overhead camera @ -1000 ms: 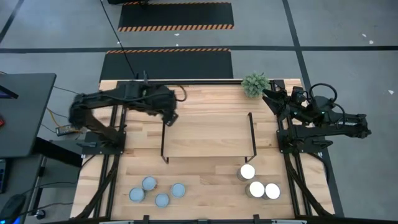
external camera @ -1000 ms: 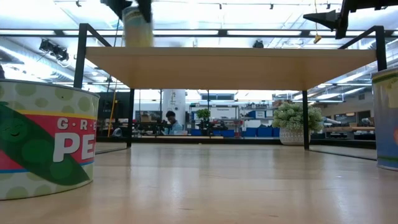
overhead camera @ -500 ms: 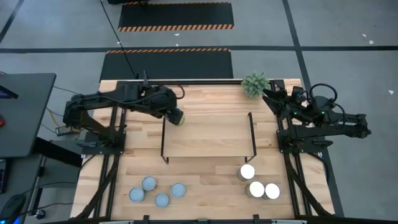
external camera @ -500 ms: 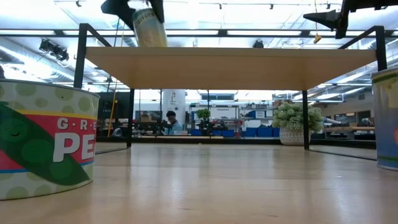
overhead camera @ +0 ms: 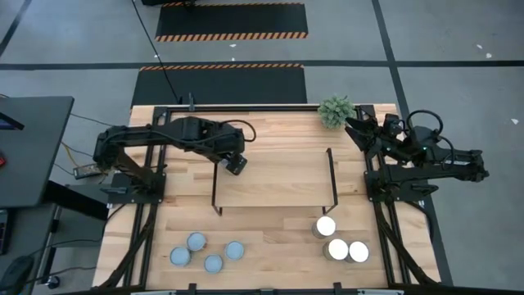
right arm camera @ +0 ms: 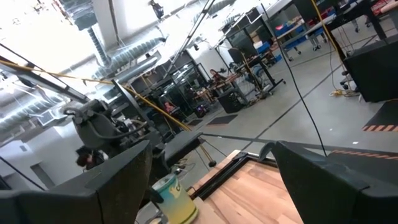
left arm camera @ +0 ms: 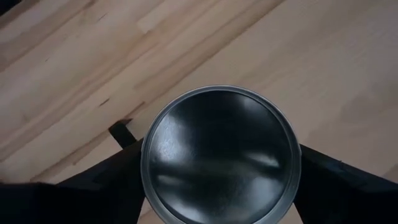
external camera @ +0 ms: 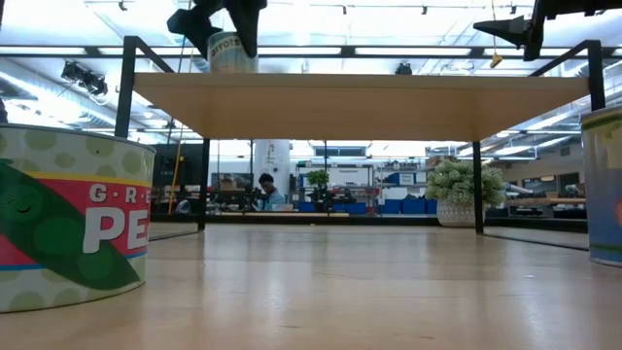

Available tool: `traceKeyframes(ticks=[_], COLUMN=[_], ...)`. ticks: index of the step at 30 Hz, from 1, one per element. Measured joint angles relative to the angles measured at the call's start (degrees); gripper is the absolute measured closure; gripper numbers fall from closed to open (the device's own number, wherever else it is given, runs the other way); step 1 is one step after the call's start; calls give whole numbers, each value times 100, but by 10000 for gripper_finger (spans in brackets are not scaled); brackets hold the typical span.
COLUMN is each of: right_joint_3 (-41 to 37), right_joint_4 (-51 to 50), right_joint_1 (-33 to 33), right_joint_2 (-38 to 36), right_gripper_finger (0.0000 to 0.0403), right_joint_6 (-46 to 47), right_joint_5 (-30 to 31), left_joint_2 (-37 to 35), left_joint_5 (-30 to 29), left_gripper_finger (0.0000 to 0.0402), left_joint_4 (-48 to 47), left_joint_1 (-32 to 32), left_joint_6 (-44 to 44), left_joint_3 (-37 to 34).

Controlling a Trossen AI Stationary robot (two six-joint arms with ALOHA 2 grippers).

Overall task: Pick and place cans onto a shelf
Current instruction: Put the canned carrots on the shelf

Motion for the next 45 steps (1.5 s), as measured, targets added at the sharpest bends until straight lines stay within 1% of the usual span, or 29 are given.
traceKeyframes(ticks=[3,5,8,10,14,18,26,38,43,45], right_joint_3=[0,0,0,0,0,0,0,0,0,0], right_joint_4=[-7,3,1,3,2,1,1,1,0,-1], right_joint_1=[2,0,0,0,0,0,0,0,0,0], right_joint_2=[0,0,0,0,0,0,0,0,0,0], right_gripper_finger=[55,55,55,55,55,55,55,55,55,55], right_joint_6=[-4,-2,1,6,-3,-20,-28,-31,-30,-31], right_joint_5=[0,0,0,0,0,0,-1,-1,-1,-2], left_joint_2=[32,53,94,99,99,99,99,97,97,97], left_joint_5=[10,13,16,13,-5,-67,-549,-887,-907,-946], left_gripper_finger=[71,54,19,8,10,10,10,10,10,10], left_joint_4=[151,159,200,198,204,145,108,86,211,229], left_joint_1=[0,0,4,6,62,94,92,92,92,92], left_joint_6=[263,317,440,523,389,466,642,838,897,995], left_joint_3=[2,0,2,2,2,2,2,2,2,109])
